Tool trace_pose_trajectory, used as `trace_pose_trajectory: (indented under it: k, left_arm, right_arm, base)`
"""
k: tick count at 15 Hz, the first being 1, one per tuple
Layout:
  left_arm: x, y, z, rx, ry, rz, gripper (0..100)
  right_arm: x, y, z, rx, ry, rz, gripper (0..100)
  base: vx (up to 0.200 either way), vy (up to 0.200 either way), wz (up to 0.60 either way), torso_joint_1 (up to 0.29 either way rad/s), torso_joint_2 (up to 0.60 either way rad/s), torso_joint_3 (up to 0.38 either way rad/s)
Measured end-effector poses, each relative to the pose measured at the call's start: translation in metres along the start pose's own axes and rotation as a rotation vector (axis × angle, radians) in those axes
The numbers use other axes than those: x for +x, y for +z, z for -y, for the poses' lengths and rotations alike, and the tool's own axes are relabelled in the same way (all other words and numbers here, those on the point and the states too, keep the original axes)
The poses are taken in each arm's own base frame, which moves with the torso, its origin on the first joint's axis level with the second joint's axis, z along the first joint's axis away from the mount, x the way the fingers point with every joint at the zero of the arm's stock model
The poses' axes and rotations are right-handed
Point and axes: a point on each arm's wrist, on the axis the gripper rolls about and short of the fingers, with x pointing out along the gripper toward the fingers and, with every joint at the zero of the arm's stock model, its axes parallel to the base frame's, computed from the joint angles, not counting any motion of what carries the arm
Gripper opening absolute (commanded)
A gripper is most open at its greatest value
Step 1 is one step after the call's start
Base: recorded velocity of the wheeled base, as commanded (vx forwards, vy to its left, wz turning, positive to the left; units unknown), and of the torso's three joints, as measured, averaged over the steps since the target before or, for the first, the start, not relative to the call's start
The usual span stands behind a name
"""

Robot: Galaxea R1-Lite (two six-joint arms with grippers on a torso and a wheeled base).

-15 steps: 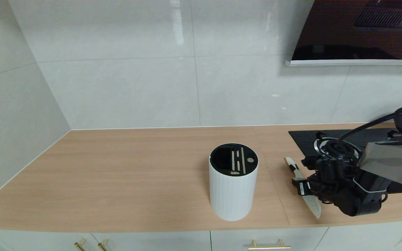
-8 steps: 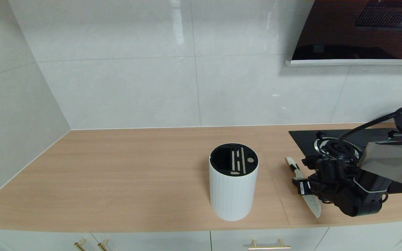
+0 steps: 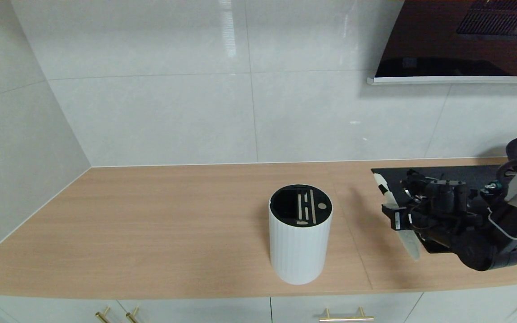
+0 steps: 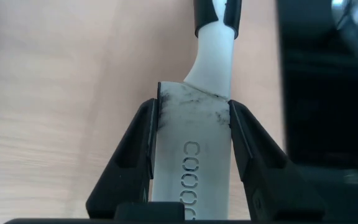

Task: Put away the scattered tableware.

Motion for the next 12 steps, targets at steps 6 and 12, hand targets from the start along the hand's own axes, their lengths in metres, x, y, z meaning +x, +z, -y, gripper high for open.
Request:
trace_pose_trajectory:
  k: [6, 12]
  left_arm:
    - [-0.002, 0.062, 0.000, -0.020, -0.117, 0.014, 100]
    - [0.080, 0.154, 0.002, -0.115, -0.348, -0.200, 100]
  right_arm:
    - [-0.065, 0.076, -0.049, -0.041, 0.077, 0.125, 0]
    - [-0.141, 0.120, -0.106, -0.014, 0.196, 0.209, 0]
  base:
    - [0.000, 0.000, 0.00, 0.000, 0.00, 0.000]
    - [0.000, 0.000, 0.00, 0.000, 0.00, 0.000]
